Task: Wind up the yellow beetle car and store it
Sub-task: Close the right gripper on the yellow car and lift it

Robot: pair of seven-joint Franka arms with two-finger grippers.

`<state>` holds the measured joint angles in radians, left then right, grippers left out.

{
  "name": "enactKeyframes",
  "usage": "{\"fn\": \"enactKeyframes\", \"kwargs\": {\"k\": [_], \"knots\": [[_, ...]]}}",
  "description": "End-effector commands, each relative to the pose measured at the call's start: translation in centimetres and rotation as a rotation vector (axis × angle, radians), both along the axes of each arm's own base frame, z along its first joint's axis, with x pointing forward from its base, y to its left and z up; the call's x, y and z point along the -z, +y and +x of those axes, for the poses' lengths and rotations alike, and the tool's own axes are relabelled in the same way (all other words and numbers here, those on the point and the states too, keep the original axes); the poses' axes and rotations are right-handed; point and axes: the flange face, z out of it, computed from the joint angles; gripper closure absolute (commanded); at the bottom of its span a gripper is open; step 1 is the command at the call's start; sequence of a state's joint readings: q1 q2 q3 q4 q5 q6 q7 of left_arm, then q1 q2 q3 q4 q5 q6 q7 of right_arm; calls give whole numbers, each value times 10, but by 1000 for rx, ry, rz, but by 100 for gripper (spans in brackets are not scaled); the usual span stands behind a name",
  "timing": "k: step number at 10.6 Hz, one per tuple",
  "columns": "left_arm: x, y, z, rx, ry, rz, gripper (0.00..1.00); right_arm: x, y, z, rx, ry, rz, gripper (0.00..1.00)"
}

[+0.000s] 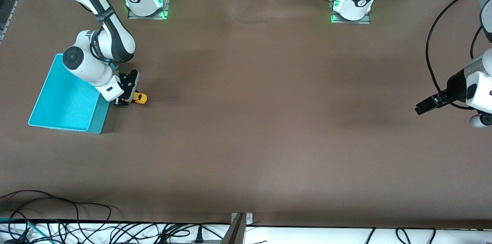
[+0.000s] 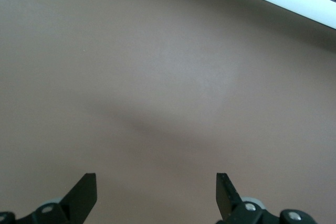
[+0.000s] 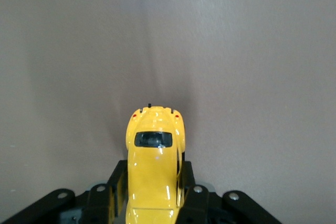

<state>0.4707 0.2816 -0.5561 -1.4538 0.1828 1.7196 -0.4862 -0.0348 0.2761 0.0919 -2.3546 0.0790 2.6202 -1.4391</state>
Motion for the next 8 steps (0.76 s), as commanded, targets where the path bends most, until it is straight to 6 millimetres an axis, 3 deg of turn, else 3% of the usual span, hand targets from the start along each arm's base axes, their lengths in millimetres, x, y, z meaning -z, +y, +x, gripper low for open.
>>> {"fn": "enactKeyframes", "kwargs": {"k": [1,3,5,8], "knots": [[-4,5,1,15,4,-23,0,-46,9,-5,-40,9,4,100],[-4,8,1,10,2,-23,0,-80,9,-3,-54,1,1,100],[-3,9,2,10,5,-26,0,-101,6,-3,-86,31,2,100],[-2,7,2,13,6,-26,0,-118,-29,-4,-214,50,13,100]]}}
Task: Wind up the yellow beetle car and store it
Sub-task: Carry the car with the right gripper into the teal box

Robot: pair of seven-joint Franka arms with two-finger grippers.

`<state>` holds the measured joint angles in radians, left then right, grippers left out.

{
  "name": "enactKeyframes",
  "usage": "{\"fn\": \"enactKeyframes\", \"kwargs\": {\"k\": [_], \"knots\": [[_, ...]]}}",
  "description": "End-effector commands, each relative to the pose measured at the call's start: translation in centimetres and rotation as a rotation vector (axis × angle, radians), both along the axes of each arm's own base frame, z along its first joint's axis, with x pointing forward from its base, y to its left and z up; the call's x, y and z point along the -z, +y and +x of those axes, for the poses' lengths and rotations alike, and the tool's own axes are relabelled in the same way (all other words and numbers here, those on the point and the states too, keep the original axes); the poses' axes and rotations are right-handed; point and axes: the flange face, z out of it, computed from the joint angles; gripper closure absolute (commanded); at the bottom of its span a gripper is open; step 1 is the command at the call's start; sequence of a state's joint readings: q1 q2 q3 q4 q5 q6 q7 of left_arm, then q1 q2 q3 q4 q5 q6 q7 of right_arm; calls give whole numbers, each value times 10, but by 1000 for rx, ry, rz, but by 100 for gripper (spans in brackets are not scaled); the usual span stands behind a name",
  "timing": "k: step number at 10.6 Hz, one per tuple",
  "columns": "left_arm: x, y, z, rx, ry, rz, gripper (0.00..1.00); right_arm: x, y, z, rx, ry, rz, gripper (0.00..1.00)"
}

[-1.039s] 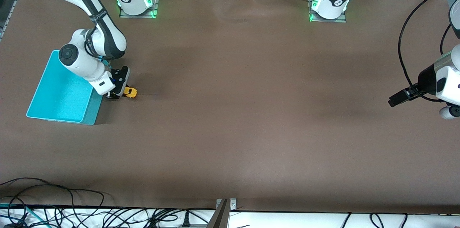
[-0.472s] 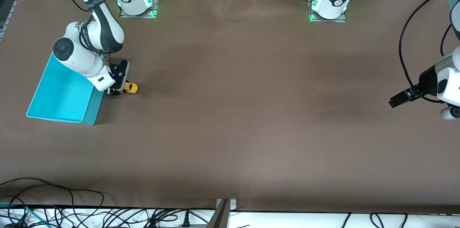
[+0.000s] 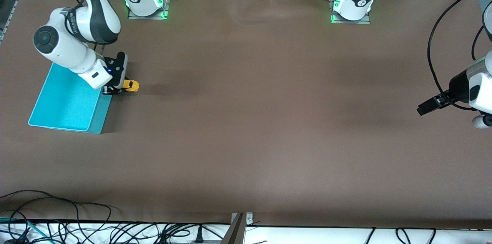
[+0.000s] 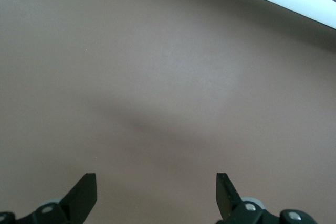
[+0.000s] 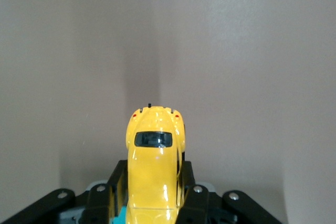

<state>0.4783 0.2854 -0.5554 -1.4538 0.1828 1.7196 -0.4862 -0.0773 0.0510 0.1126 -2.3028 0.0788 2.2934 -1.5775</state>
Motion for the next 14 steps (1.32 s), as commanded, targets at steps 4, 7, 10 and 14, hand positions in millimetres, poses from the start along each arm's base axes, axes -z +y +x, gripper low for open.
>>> {"fn": "enactKeyframes", "kwargs": {"k": [4,7,10,14], "knots": [[-3,2,2,21,4,-24,0,-26,-88,-8,-279,39,23,100],[-3,2,2,21,4,-24,0,-26,-125,-16,-410,42,19,100],[-3,2,2,21,2,-25,0,-10,-175,-25,-474,62,-3,100],[-6,1,1,19,-1,-23,0,50,-224,-35,-638,43,52,100]]}}
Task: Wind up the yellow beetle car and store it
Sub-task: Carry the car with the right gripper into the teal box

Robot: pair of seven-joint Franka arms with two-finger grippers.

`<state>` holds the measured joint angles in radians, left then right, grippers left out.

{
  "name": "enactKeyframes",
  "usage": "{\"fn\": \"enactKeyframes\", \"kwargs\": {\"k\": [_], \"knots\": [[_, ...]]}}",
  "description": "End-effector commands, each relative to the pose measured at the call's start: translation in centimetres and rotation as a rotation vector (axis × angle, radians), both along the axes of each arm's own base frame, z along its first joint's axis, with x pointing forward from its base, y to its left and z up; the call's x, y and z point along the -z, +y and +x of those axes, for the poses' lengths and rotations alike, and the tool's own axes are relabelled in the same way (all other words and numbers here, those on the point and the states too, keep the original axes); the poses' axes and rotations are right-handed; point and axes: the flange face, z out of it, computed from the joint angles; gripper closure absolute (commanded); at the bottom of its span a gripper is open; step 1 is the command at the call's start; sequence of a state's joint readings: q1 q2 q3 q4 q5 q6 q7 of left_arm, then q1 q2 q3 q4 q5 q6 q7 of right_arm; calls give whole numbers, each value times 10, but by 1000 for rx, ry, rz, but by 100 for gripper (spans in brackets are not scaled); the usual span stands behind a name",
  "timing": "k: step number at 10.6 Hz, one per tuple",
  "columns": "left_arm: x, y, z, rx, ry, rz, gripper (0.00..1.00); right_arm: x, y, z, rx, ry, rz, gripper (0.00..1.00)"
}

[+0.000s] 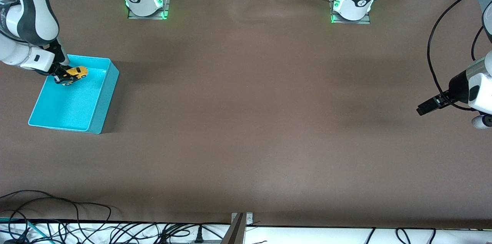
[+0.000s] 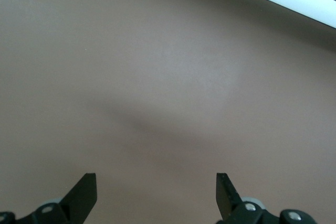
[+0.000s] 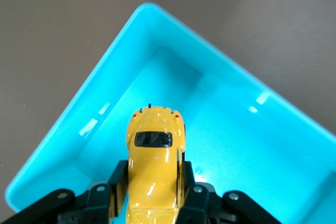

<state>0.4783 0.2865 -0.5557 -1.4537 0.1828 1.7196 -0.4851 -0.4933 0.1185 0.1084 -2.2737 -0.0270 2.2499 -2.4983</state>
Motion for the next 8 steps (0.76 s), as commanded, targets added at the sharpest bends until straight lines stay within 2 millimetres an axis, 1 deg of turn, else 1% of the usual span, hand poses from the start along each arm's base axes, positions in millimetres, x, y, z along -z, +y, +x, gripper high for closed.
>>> {"fn": "enactKeyframes", "kwargs": {"k": [1,3,4,8], "knots": [[-7,0,1,21,-3,-23,0,37,-14,-1,-89,6,23,100],[-8,-1,1,22,-5,-22,0,62,-20,-6,-115,20,46,100],[-8,-2,1,24,-5,-21,0,69,-25,-7,-128,14,50,100],[-7,0,1,21,-3,-23,0,79,-32,-7,-128,-14,50,100]]}}
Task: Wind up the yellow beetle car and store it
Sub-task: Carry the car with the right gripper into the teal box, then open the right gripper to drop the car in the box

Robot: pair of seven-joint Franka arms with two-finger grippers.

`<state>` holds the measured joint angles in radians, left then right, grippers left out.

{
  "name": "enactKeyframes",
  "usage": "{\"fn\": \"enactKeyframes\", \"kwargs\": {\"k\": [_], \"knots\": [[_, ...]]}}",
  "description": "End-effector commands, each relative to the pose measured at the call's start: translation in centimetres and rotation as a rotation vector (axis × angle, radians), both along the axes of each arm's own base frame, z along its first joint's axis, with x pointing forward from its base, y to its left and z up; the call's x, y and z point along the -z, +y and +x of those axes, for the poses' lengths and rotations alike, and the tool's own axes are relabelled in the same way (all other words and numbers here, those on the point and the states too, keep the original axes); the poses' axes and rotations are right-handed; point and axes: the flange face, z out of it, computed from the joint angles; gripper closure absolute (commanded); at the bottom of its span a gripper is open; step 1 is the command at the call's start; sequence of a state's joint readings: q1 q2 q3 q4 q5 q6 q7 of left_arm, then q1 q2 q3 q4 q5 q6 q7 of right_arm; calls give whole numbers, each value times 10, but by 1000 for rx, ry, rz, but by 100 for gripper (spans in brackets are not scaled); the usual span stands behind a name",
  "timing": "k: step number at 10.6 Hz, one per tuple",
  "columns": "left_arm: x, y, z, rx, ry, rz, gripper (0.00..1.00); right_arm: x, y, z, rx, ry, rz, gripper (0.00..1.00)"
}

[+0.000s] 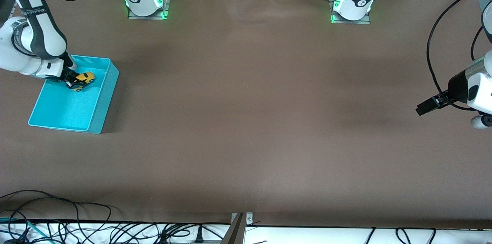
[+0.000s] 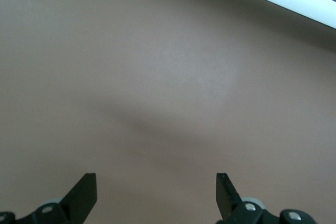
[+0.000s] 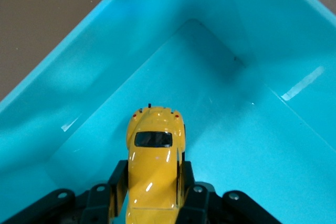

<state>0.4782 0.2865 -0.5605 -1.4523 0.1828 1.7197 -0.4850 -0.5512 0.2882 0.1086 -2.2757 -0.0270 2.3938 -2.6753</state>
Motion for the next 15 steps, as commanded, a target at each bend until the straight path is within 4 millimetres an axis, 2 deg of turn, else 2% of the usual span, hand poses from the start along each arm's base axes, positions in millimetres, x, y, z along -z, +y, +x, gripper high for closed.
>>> {"fn": "enactKeyframes", "kwargs": {"k": [1,2,5,7,9,10,12,15], "knots": [[-6,3,1,16,-3,-22,0,7,-8,-1,12,-9,7,64],[-6,3,1,16,-1,-23,0,7,-10,-2,21,-11,14,1],[-3,6,2,24,2,-25,0,5,-12,-2,30,-12,17,0],[-2,8,2,25,3,-25,0,-7,-14,6,48,-25,21,0],[-2,9,2,24,3,-25,0,-47,9,32,51,-10,54,0],[-2,9,2,25,5,-25,0,-71,18,39,93,15,48,0],[-2,8,2,27,4,-25,0,-125,44,47,198,21,11,0],[-1,8,3,27,5,-24,0,-187,91,54,278,-15,-49,0]]}}
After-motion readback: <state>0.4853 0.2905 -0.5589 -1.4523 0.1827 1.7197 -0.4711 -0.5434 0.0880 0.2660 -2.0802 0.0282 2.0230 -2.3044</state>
